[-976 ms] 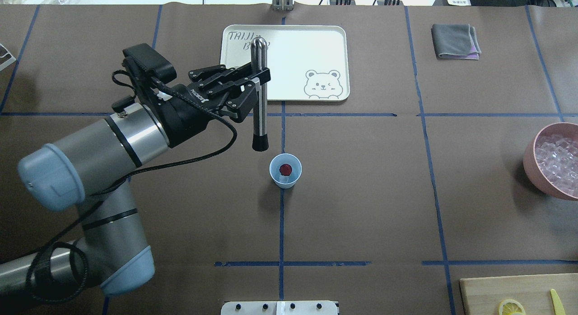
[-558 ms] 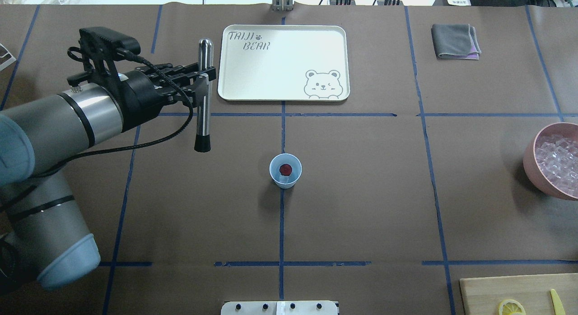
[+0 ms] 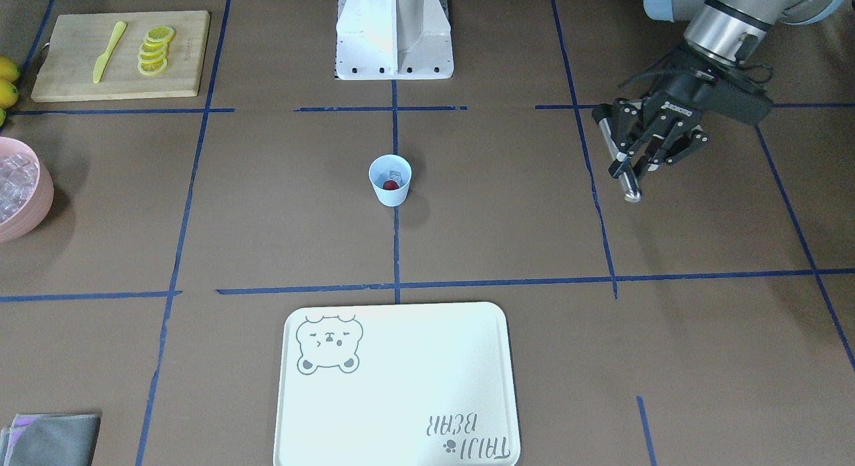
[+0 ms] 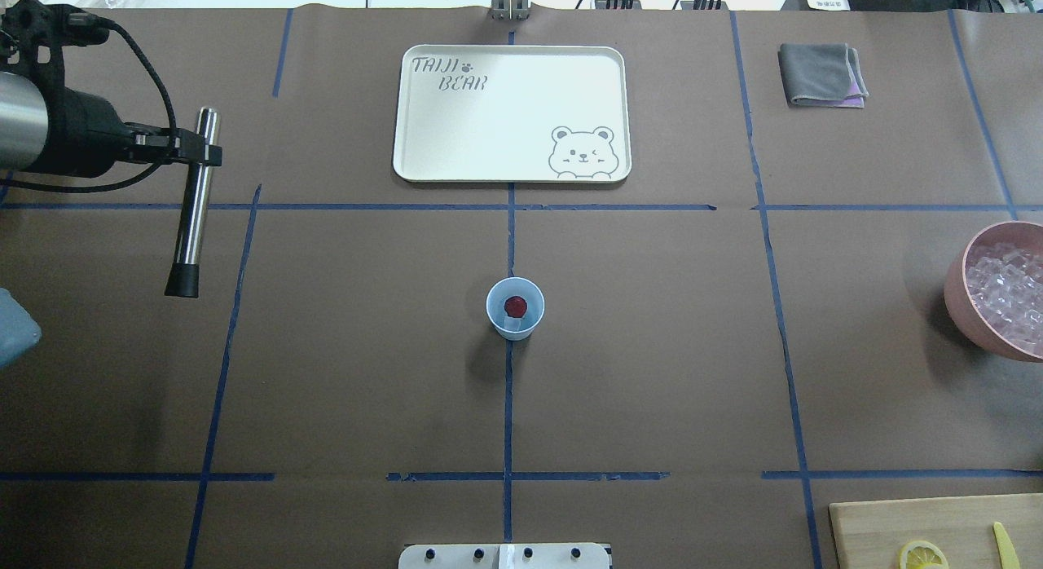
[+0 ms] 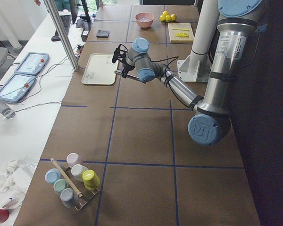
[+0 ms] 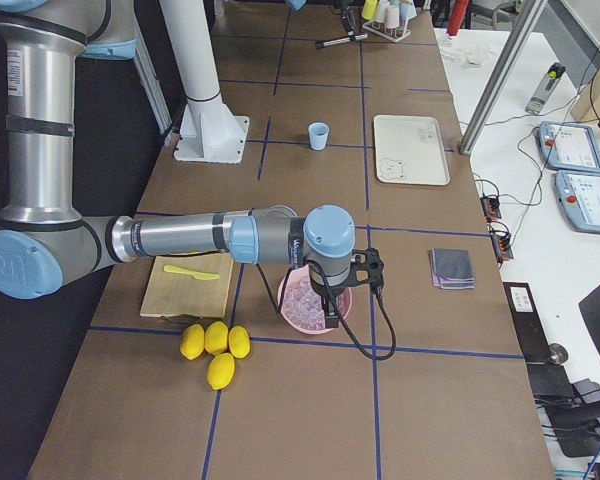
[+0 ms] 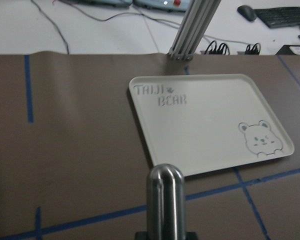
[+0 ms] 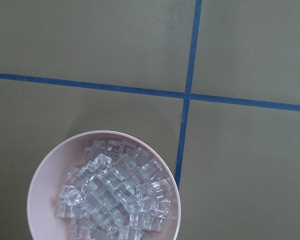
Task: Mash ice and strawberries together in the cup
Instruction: 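Lower the muddler onto the table near its start spot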
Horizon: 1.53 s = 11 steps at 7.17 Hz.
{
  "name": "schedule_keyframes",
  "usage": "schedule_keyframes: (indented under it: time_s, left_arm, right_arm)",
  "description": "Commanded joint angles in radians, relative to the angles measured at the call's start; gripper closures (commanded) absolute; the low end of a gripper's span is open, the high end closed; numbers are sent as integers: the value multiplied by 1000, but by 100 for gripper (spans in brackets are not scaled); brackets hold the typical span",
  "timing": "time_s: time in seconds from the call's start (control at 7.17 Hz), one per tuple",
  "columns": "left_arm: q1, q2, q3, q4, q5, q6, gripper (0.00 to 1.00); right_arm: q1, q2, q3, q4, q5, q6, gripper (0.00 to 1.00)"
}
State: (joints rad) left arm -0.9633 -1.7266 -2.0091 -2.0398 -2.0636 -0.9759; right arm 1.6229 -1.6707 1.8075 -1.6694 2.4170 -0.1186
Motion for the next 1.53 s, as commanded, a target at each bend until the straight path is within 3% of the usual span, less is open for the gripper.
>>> schedule_keyframes:
  time_s: [0.0, 0.14, 0.56, 0.84, 1.12, 1.39]
  left_arm:
    - [-31, 71, 35, 134, -69, 2, 100]
    - [-50, 76, 85, 191, -88, 55, 100]
    - [-234, 91, 283, 193, -161, 361, 100]
    - [-235, 122, 354, 178, -153, 468, 100]
    - [-232, 188, 412, 45, -153, 459, 100]
    - [-227, 190, 475, 9, -151, 445, 100]
  right_arm:
    - [0, 0, 0, -1, -1, 2, 1]
    - [0, 2, 0, -1, -1, 2, 1]
    - [0, 3, 1, 0, -1, 1, 1]
    - [0, 2, 1, 0, -1, 1, 1]
    - [0, 0, 3, 0, -1, 1, 1]
    - [0, 2, 1, 0, -3, -1, 1]
